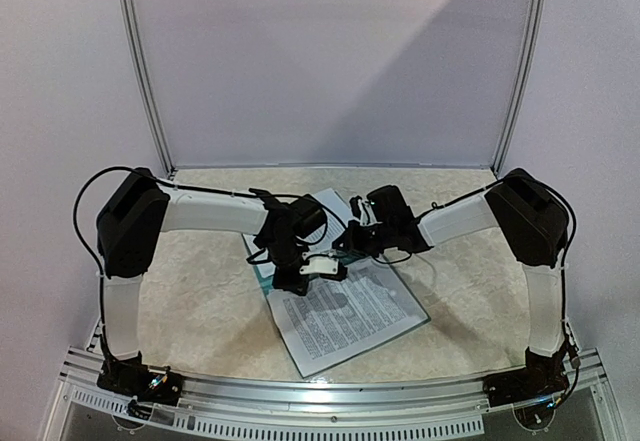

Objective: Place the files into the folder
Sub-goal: Clamp the file in the folder with some files.

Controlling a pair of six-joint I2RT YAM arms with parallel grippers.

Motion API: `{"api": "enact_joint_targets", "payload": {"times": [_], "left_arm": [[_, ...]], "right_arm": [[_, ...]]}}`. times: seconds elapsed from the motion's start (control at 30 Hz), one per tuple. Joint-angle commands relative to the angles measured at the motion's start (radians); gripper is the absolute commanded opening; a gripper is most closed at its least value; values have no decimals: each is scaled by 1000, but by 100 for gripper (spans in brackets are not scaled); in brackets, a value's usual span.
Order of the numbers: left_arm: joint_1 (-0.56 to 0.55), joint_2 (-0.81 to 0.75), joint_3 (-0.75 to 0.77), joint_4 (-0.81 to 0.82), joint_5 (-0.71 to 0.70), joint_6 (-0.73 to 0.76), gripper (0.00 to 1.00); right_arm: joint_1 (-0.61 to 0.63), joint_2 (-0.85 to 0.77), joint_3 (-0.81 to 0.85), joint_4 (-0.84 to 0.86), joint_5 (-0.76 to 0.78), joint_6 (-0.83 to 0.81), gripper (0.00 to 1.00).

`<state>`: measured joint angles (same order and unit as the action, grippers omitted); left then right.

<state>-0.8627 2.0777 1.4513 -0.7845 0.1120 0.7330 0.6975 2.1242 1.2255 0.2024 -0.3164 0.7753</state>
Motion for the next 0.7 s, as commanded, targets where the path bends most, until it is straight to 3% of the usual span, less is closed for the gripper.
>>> {"api": "enact_joint_targets", "payload": {"times": [0.0, 0.17, 0.37, 0.67], "left_arm": [[-22, 74, -17, -79, 31, 17, 23], [-15, 76, -2, -112, 56, 19, 24], [73, 68, 197, -247, 193, 13, 30], [149, 117, 400, -317, 254, -14, 31]], "right_arm": [[-30, 120, -10, -220, 238, -42, 0], [-40, 151, 14, -239, 215, -24, 0], [-40, 166, 34, -264, 206, -45, 0], [-41, 215, 10, -307, 212, -16, 0]]}}
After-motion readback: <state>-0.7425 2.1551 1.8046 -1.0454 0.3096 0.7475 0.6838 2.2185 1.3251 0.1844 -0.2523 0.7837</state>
